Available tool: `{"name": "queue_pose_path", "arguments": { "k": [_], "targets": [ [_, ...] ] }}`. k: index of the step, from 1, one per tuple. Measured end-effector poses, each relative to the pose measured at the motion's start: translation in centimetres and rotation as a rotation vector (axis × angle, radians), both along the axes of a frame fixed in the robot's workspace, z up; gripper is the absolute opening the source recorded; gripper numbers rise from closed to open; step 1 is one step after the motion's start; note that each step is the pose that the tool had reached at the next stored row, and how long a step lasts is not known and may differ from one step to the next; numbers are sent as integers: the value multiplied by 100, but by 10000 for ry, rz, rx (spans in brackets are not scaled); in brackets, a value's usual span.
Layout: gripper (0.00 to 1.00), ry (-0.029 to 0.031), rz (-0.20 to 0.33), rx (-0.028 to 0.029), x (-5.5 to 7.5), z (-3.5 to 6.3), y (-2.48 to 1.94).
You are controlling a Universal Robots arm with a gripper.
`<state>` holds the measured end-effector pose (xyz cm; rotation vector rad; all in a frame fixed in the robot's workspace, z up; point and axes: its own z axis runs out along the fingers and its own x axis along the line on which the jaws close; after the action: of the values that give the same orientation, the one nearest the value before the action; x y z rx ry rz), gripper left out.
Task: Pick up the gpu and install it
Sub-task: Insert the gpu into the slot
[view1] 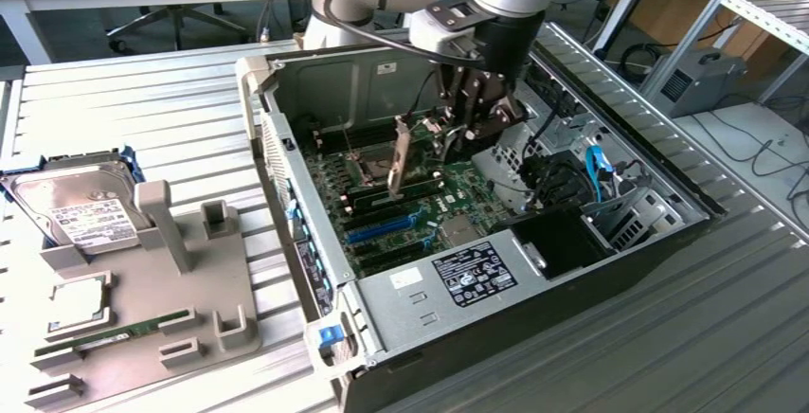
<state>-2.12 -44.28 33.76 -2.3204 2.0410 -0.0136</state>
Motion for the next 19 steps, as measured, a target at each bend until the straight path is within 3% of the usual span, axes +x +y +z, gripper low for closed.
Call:
{"name": "queue_pose_path", "arguments": {
  "k": [6,9,15,19],
  "targets": [
    [26,0,-1345,0,0,-7,0],
    [26,1,-1749,-1,0,-9,0],
    [26,0,-1808,0,0,-9,-1],
    [26,0,-1808,-1,-2,-9,-25]
  ]
}}
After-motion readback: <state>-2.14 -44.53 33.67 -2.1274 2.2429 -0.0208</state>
